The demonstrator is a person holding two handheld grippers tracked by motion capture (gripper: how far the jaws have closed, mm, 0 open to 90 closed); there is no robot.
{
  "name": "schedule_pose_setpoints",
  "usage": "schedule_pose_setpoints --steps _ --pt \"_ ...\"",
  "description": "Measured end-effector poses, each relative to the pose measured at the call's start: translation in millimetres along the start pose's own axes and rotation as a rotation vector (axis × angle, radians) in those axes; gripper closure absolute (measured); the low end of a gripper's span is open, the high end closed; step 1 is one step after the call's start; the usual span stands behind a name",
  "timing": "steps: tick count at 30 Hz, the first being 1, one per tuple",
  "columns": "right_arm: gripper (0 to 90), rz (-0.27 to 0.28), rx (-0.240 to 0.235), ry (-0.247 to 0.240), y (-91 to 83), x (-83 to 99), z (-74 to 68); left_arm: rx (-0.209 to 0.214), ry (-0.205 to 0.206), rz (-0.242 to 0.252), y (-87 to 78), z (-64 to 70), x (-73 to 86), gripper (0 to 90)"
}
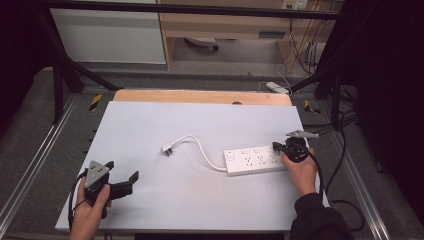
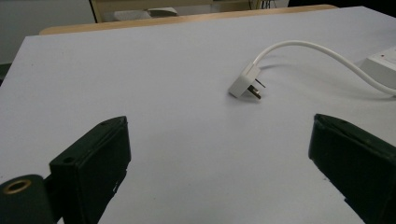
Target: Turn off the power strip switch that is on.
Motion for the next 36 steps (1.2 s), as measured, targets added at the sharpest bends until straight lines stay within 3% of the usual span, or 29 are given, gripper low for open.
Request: schedule_pose_setpoints --steps 36 --pt "90.0 0.004 0.004 0.012 1.0 3.1 0.8 0.007 -0.005 -0.006 0.5 1.3 0.5 5.6"
Point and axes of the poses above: each handheld gripper's, and its own axes: y roughly forward along the jaws, x roughly out of its underside, z roughly to its right, the point moved 3 cm from there along y, roughly forward along the jaws, and after that the axes turned 7 degrees about z, right-handed, at the moved point
